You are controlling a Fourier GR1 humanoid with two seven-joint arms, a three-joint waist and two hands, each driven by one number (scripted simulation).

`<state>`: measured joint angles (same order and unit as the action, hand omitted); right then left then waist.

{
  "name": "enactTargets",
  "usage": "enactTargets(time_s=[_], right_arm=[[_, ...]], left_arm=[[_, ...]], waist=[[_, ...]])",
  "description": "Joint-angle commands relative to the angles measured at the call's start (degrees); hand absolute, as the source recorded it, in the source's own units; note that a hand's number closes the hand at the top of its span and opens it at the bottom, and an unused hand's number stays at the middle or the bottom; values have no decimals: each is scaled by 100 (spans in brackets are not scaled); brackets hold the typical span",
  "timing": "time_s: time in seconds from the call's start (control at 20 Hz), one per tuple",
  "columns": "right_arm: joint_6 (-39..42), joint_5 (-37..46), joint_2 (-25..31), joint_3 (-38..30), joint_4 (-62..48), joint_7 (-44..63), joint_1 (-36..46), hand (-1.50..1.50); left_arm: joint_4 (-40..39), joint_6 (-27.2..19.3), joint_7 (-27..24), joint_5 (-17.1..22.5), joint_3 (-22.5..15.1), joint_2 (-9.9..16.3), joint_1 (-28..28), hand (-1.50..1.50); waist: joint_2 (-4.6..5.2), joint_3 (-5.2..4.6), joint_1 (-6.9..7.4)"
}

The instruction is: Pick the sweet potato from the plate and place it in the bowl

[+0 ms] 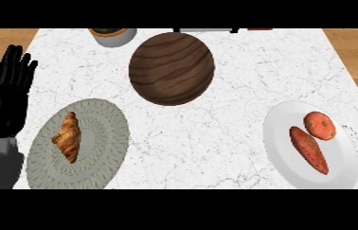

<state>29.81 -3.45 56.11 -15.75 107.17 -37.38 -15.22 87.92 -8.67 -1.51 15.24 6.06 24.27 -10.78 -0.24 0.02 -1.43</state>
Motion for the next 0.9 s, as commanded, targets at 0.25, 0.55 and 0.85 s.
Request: enactTargets(time_s=[0.25,0.55,0.85], right_arm=[[692,1393,1647,-287,-192,-987,-369,-150],[-196,2440,1534,449,-492,-1277,-553,-150],[-608,2927,1470,1079,-1135,-1403,-51,-150]], left_arm=[[-329,89,-352,-34,-14,-227,-34,0],[-60,41,-22,-188,-69,-139,-157,0],[-444,316,-134,-50,191,-59,-400,0]], waist=[[26,0,31],[30,5,150],[52,2,215]])
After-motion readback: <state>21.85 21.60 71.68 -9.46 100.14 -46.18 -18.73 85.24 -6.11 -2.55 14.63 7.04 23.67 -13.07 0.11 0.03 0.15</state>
